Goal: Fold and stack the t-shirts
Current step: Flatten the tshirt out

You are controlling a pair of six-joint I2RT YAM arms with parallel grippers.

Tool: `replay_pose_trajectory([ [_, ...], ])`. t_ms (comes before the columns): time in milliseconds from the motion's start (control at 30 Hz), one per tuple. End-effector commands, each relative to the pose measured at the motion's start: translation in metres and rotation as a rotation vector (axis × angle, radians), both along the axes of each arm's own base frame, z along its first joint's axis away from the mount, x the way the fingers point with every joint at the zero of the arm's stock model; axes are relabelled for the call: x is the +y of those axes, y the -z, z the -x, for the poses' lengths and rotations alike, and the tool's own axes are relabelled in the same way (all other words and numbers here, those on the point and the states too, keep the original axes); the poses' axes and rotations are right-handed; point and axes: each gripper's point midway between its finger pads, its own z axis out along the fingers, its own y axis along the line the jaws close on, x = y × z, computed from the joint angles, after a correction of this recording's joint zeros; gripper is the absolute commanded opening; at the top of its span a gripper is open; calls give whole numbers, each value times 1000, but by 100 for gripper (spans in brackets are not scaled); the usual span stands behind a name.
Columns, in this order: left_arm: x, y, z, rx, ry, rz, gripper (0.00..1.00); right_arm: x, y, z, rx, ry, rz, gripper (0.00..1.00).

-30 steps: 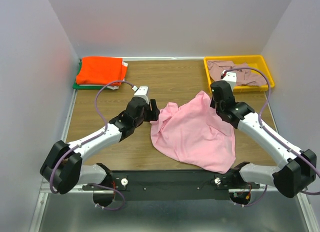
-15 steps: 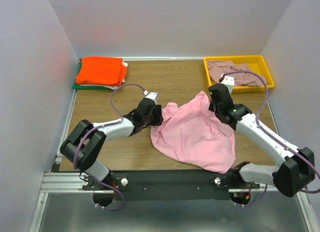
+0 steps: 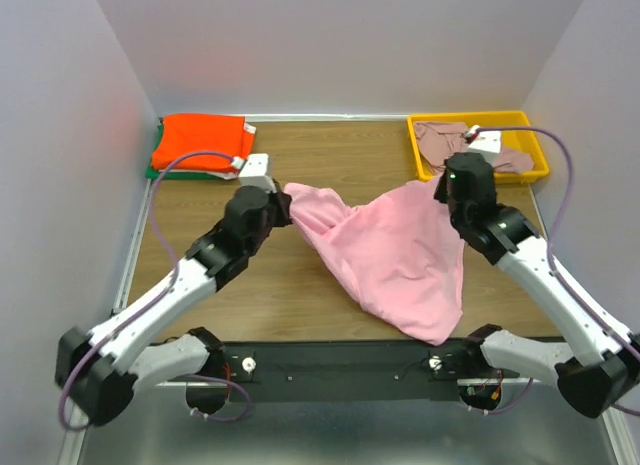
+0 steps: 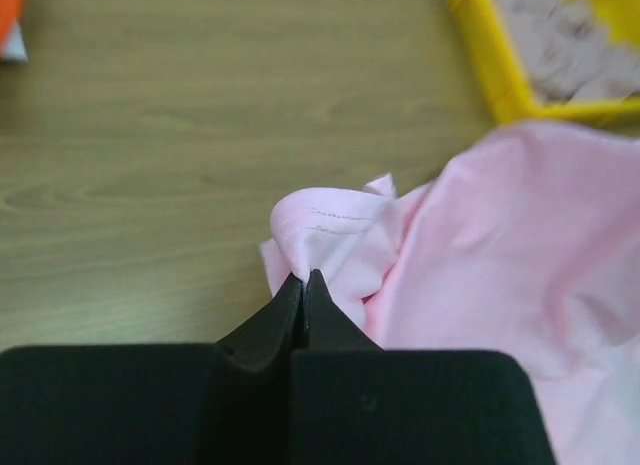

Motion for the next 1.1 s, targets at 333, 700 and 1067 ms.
replay_pose_trajectory([
  [333, 112, -57, 78, -248, -293, 296, 0, -57, -174, 26, -379, 181, 3, 0],
  [700, 113, -94, 70, -292, -304, 258, 0, -24, -240, -22, -488, 135, -19, 0],
  [1067, 91, -80, 64, -314, -232, 344, 0, -6, -322, -43, -680, 74, -11, 0],
])
